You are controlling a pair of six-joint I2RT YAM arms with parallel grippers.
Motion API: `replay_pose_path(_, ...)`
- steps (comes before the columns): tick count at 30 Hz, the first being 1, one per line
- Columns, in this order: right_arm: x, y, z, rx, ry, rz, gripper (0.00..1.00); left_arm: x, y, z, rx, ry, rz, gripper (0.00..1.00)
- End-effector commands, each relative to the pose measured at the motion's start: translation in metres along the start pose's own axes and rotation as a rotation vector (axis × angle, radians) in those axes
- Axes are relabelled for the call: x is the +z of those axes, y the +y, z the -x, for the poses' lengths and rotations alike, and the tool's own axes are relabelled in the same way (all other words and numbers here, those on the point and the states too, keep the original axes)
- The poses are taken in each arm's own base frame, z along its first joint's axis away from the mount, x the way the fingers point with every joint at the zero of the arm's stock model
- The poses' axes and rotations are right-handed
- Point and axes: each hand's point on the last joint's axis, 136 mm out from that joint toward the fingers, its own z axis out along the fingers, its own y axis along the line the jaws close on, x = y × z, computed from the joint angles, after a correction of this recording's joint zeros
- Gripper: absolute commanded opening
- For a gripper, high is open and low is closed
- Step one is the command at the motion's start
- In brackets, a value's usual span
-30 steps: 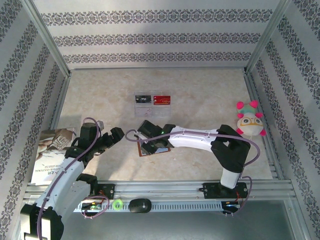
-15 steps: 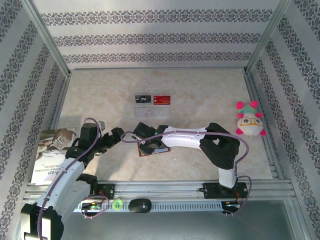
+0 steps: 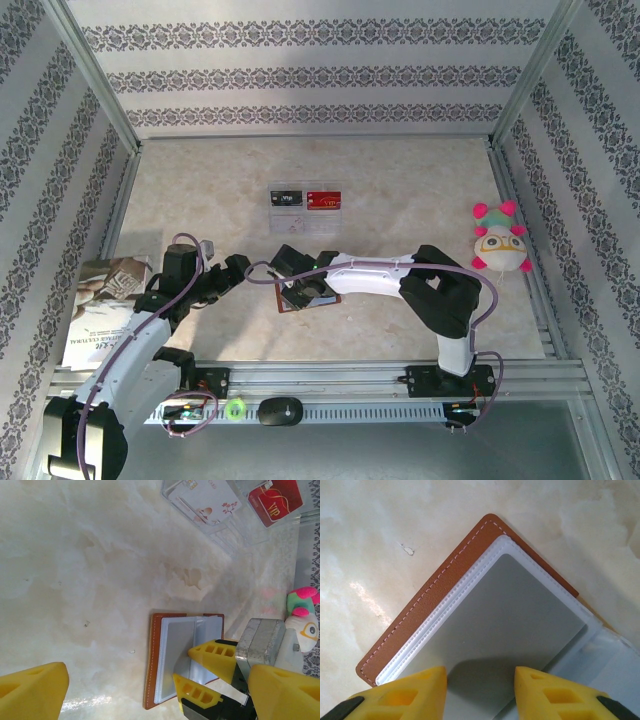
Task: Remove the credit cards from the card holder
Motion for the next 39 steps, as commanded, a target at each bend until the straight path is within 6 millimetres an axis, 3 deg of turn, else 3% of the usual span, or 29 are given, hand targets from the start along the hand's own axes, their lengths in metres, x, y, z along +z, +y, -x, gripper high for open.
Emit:
replay_pose_path(1, 0.012, -0.004, -0.014, -0.028, 0.067, -0.052, 0.39, 0.000, -0.004, 0.003, -0.004, -0.010, -0.030, 0.93)
replay_pose_path(8, 0.022, 0.000, -0.024, -0.006, 0.100, -0.019, 0.19, 0.001, -0.003, 0.000, 0.001, 0.005, -0.032, 0.92)
replay_pose_path(15, 0.014, 0.007, -0.007, 0.021, 0.017, 0.034, 0.00, 0.005, -0.006, -0.006, 0.006, 0.023, -0.050, 0.90)
replay_pose_path(25, -0.025, 0.017, 0.038, 0.168, -0.279, 0.234, 0.00, 0.022, -0.016, -0.022, 0.019, 0.054, -0.093, 0.67)
replay_pose_path(30, -0.033, 0.016, 0.039, 0.208, -0.320, 0.281, 0.00, 0.033, -0.028, -0.027, 0.055, 0.063, -0.112, 0.67)
replay_pose_path(35, -0.033, 0.018, 0.036, 0.221, -0.327, 0.300, 0.00, 0.046, -0.039, -0.026, 0.080, 0.066, -0.124, 0.54)
replay_pose_path(39, -0.032, 0.019, 0.034, 0.225, -0.325, 0.309, 0.00, 0.057, -0.044, -0.028, 0.101, 0.078, -0.113, 0.49)
